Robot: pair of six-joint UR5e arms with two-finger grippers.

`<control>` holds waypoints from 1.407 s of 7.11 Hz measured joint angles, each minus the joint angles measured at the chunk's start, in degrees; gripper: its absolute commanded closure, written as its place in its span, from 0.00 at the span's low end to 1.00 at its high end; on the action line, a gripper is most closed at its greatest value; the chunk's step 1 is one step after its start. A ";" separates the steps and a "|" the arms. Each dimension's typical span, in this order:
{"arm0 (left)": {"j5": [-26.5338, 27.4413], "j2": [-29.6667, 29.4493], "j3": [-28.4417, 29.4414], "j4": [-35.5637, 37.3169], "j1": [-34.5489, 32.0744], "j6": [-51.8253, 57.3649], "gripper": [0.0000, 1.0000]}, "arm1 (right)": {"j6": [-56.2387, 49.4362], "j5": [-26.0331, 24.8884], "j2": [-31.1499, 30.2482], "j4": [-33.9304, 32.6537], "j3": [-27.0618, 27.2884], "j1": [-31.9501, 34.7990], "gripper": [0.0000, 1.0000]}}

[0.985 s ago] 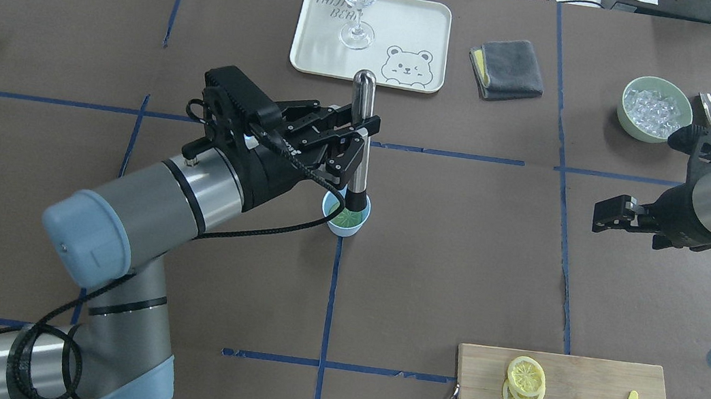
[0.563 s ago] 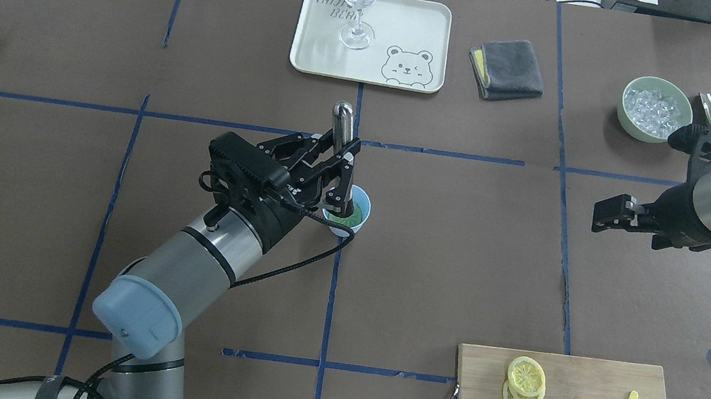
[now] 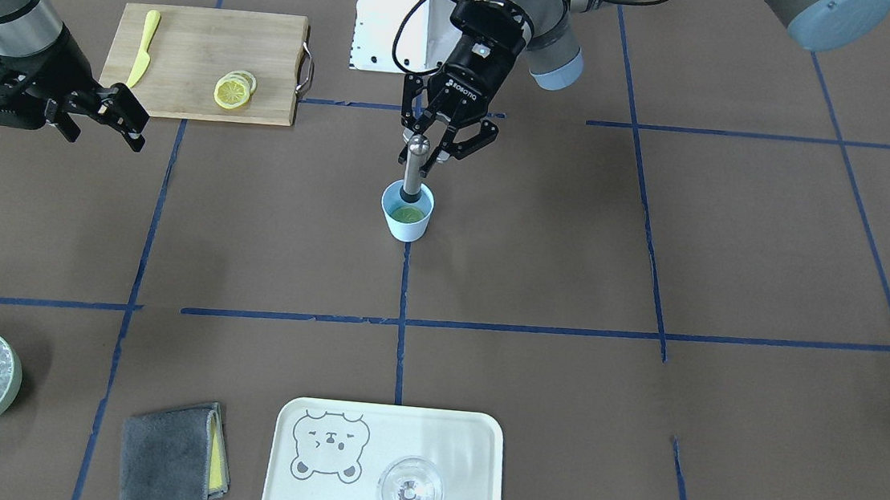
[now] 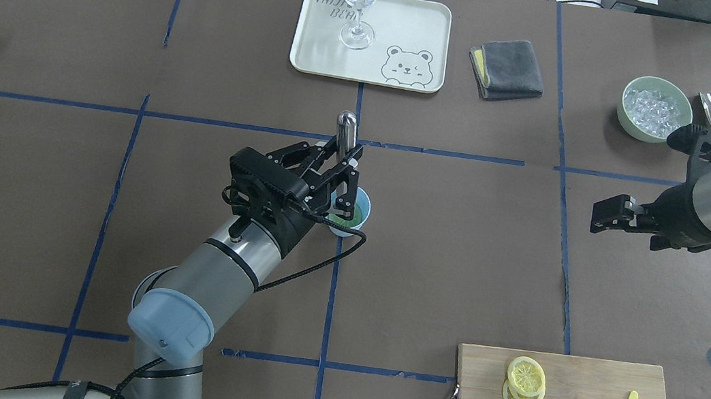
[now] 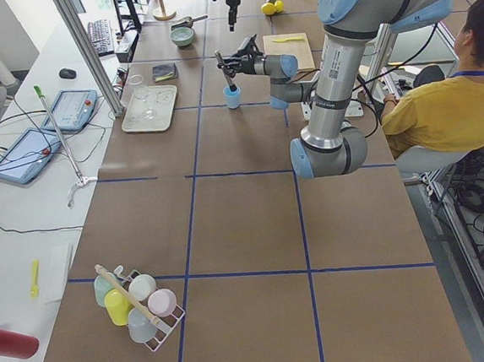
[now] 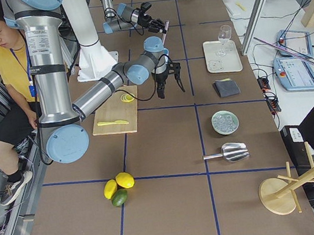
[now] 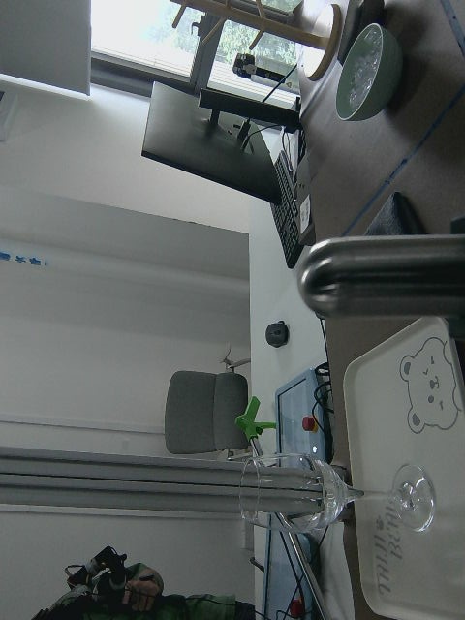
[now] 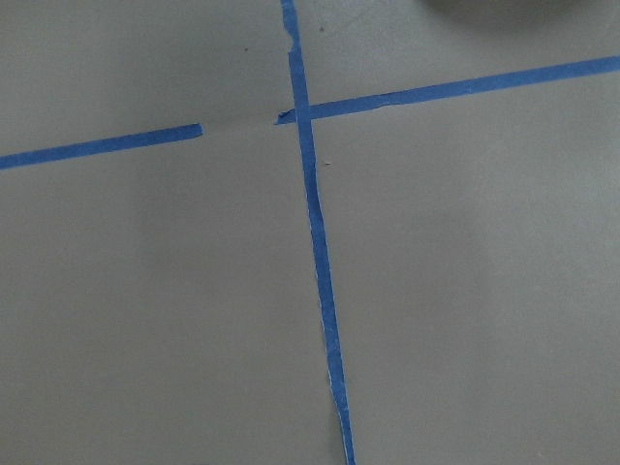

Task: Squeeze lemon into cup
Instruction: 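Press the muddler down into the cup onto the lemon with the left gripper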

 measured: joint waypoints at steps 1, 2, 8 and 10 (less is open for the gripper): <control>0.03 -0.59 1.47 -0.02 0.02 0.00 1.00 | -0.02 0.01 0.00 0.00 -0.04 -0.01 0.00; 0.03 -0.94 2.84 -0.03 0.10 0.00 1.00 | 0.00 0.02 0.05 0.00 -0.05 -0.03 0.00; -0.04 -1.17 5.71 -0.03 1.56 0.00 1.00 | 0.19 0.02 0.47 0.00 -0.42 -0.12 0.00; -0.17 -1.79 2.86 -0.01 1.45 1.16 1.00 | 0.18 0.02 0.49 0.00 -0.42 -0.11 0.00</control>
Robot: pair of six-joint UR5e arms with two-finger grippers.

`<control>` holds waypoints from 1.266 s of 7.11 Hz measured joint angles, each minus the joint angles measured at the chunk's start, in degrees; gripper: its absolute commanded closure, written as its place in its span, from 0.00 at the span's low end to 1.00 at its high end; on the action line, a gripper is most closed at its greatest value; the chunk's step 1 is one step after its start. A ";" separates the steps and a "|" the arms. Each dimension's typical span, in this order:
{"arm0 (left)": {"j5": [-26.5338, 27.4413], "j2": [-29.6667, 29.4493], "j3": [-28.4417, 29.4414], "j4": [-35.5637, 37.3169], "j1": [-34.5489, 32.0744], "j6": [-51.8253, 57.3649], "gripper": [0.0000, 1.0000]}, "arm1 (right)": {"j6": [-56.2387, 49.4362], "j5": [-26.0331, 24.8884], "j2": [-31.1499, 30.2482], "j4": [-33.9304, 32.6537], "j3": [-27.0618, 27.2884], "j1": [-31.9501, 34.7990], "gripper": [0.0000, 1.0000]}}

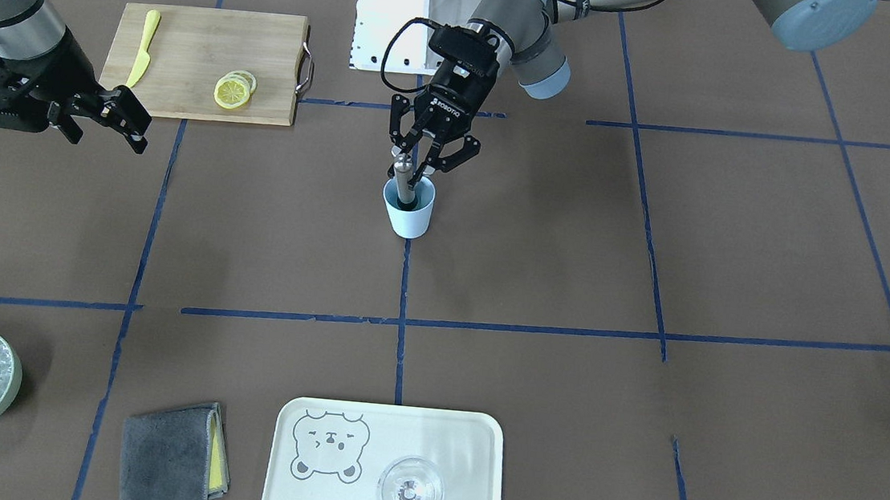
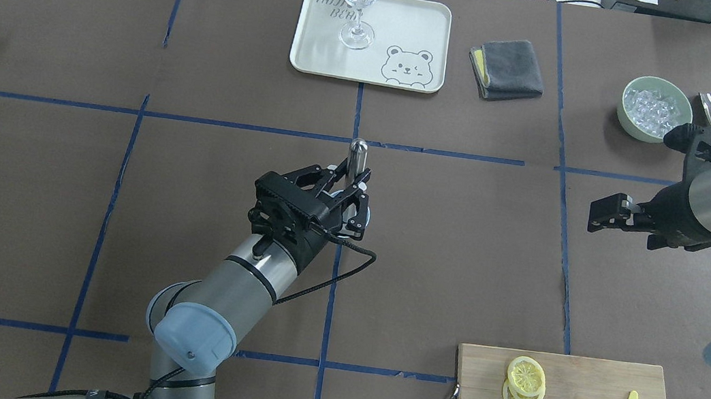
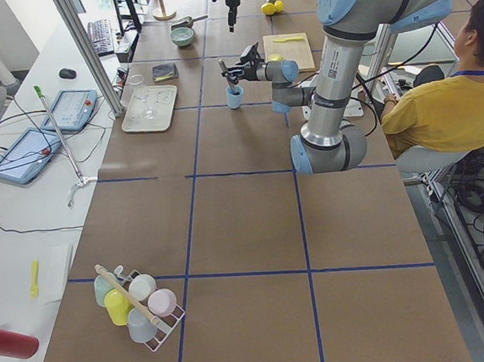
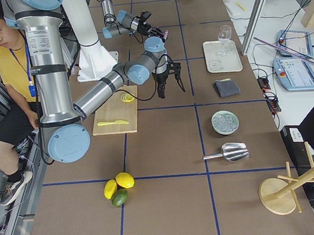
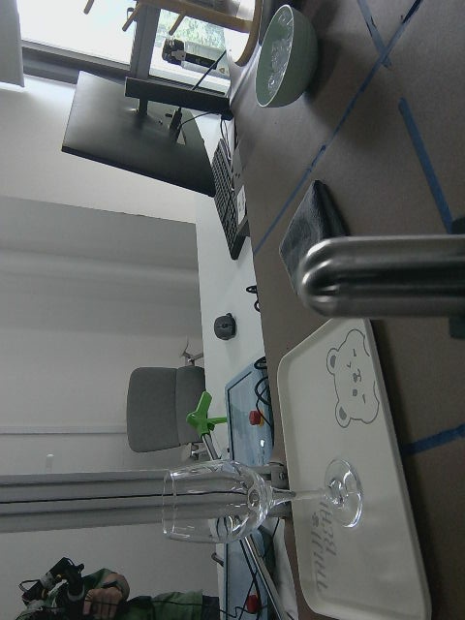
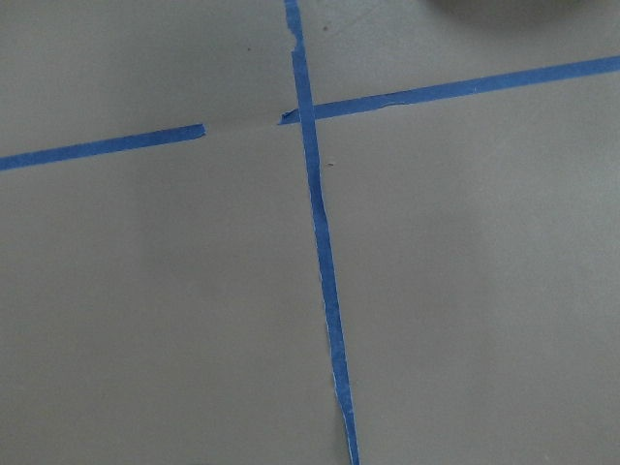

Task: Squeeze lemon into cup
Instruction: 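Press the muddler down into the cup onto the lemon with the left gripper, then lift the muddler out of the cup and move it back with the left gripper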

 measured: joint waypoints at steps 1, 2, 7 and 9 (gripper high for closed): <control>-0.08 -0.27 -3.46 0.02 -0.57 2.96 1.00 | -0.06 0.00 0.00 0.00 -0.05 0.04 0.00; -0.12 -0.58 -6.47 0.26 -1.69 6.04 1.00 | -0.12 0.00 0.00 0.00 -0.14 0.06 0.00; -7.01 8.57 -15.11 3.41 -10.84 11.08 1.00 | -0.42 0.17 -0.04 0.00 -1.15 0.67 0.00; -10.63 16.55 -16.20 6.26 -15.46 6.20 1.00 | -1.44 0.43 -0.12 0.00 -2.13 1.33 0.00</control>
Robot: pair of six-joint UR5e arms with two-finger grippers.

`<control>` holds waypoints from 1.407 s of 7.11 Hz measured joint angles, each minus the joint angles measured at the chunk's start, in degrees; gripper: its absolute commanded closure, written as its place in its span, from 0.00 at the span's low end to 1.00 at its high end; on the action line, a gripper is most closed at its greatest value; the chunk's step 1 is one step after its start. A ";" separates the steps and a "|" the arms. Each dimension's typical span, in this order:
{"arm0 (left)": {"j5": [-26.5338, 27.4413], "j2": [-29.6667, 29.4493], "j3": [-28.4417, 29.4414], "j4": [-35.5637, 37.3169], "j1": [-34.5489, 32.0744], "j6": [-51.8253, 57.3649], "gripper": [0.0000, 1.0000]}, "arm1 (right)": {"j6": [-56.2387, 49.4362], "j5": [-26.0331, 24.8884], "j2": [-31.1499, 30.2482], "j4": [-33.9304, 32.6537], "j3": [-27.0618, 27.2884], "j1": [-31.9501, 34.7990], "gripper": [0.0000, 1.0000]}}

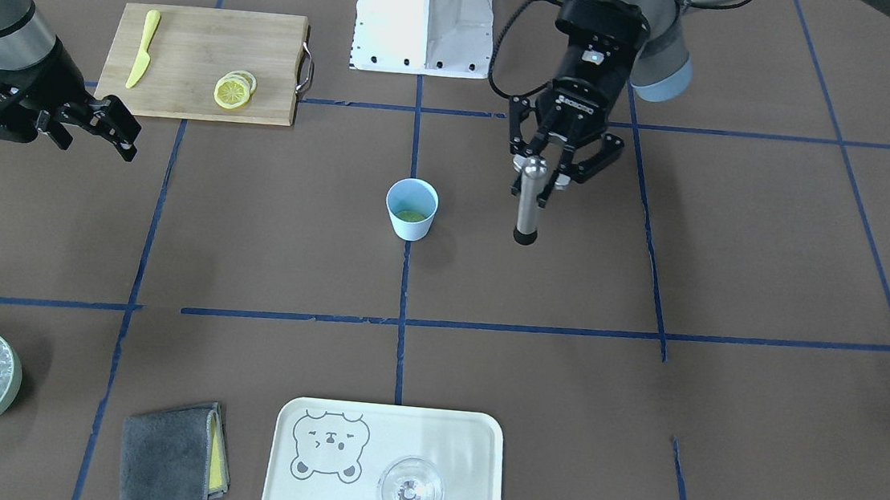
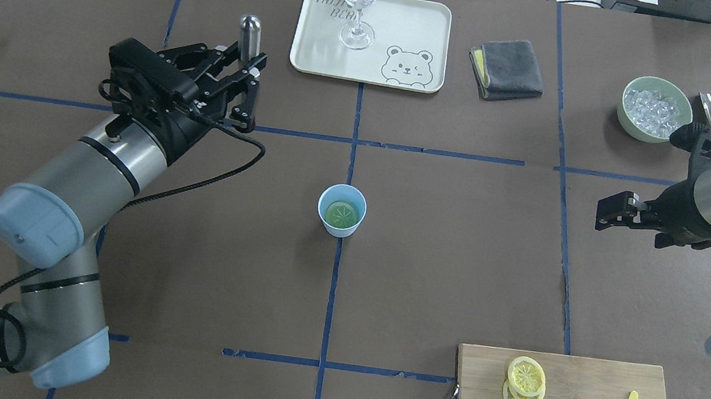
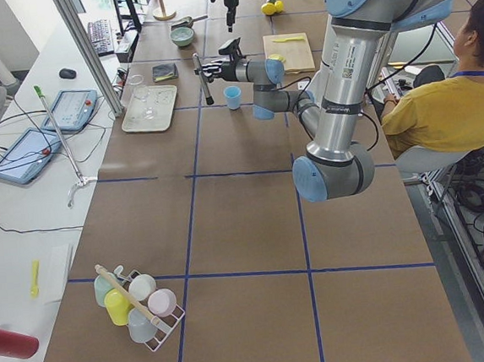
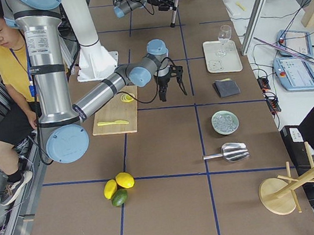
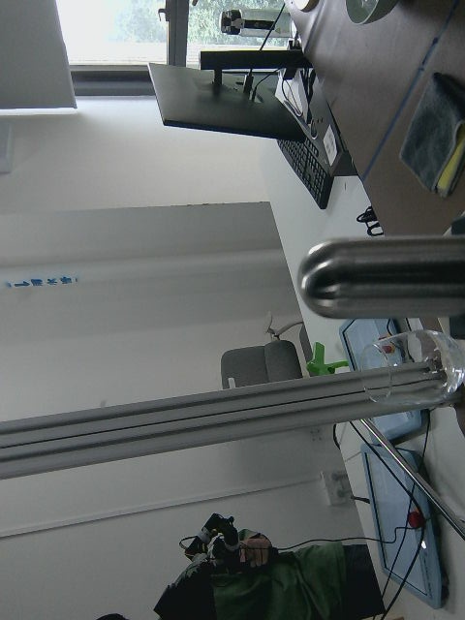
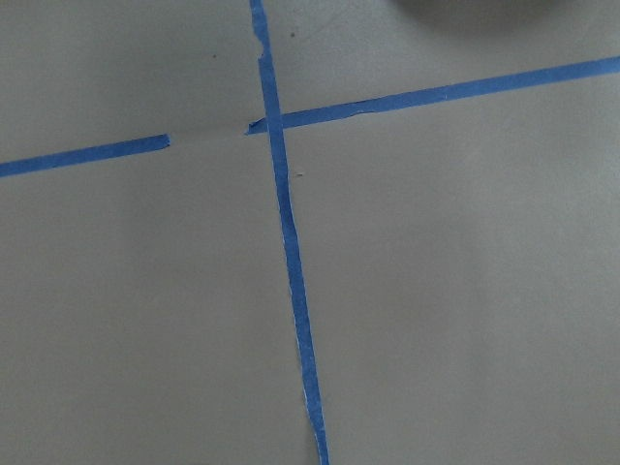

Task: Squeeze lemon into cup
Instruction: 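Lift the muddler out of the cup and move it back with the left gripper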

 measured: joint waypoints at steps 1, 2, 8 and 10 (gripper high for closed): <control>-3.89 1.70 -0.18 5.51 -3.13 -1.75 1.00 | -0.92 0.03 0.00 0.00 -0.53 0.34 0.00; -8.65 2.39 -0.35 11.63 -6.09 -4.52 1.00 | -1.32 0.06 -0.08 0.00 -0.75 0.47 0.00; -47.42 5.74 -0.38 53.67 -24.22 -11.17 1.00 | -1.03 1.13 0.07 -0.02 -2.06 0.44 0.00; -51.23 5.38 2.88 62.31 -24.21 -11.46 1.00 | -1.12 1.53 0.17 0.00 -2.67 0.50 0.00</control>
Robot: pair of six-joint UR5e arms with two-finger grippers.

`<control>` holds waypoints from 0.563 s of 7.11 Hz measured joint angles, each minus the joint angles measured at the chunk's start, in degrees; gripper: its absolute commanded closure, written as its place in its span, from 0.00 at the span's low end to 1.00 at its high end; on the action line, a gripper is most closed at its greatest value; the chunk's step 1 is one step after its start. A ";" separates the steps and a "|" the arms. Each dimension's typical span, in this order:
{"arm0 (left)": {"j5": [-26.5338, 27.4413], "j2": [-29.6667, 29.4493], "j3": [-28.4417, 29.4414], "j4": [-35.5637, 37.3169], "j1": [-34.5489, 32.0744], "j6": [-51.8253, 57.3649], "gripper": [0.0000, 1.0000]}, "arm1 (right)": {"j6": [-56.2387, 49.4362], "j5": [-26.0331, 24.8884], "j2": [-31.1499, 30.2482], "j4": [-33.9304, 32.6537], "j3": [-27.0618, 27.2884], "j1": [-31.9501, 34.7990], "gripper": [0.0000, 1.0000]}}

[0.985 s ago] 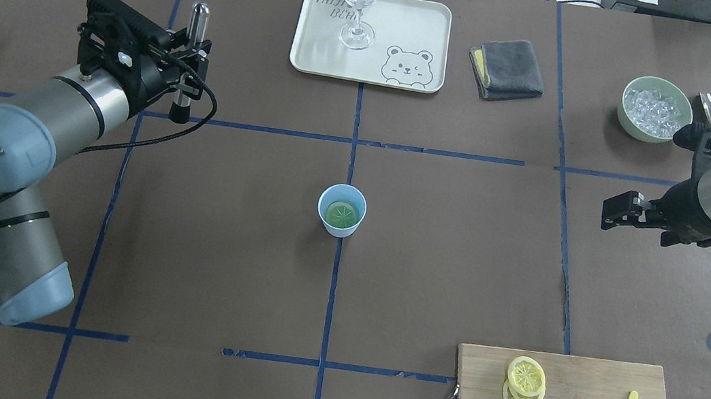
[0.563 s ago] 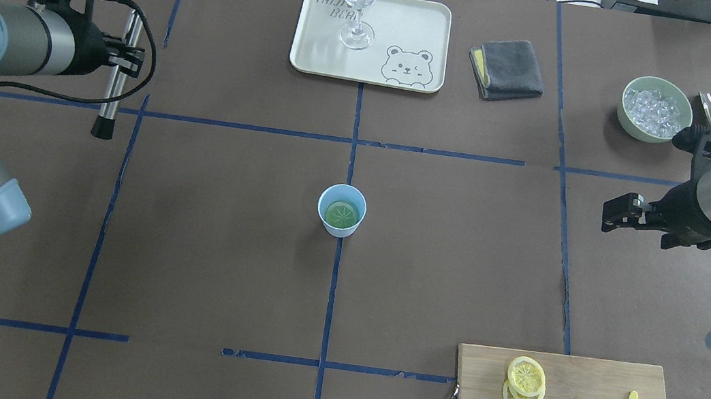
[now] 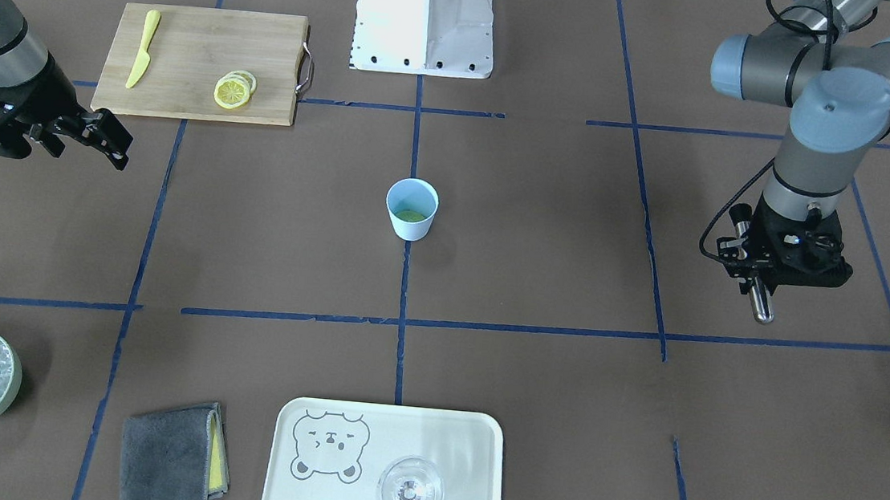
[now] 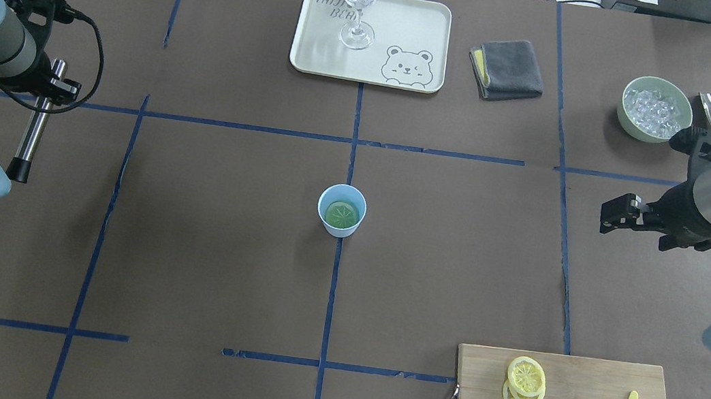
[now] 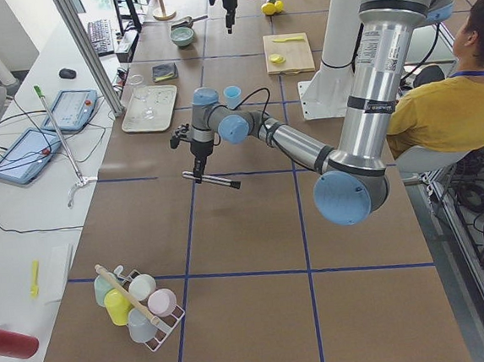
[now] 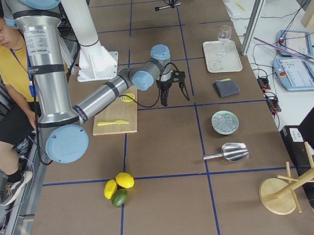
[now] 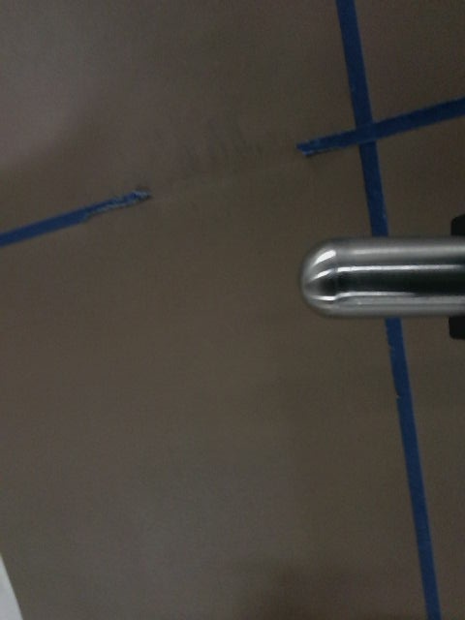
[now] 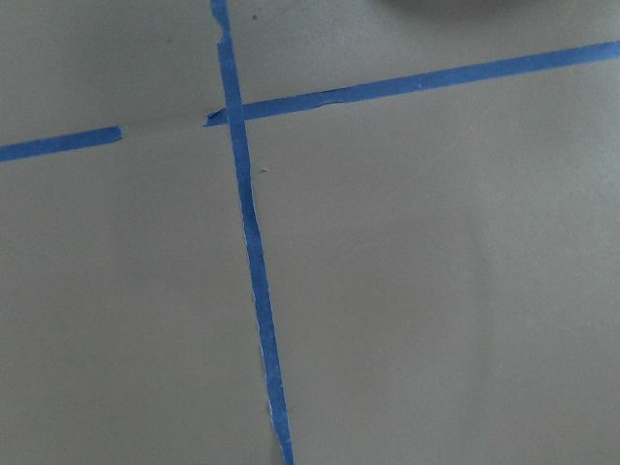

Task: Squeeze lemon into cup
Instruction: 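Lift the muddler out of the cup and move it back with the left gripper, then lower the muddler onto the table with the left gripper and release it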

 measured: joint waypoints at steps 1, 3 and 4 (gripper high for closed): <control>-1.75 -0.25 2.74 0.68 0.13 0.15 1.00 | -0.06 0.70 0.02 0.08 -0.18 0.13 0.00; -5.65 -0.98 6.14 -0.46 0.18 0.91 1.00 | -0.01 1.93 0.02 0.31 -0.31 0.48 0.00; -7.70 -0.87 7.04 -1.10 0.02 1.62 1.00 | -0.02 2.09 -0.01 0.34 -0.40 0.53 0.00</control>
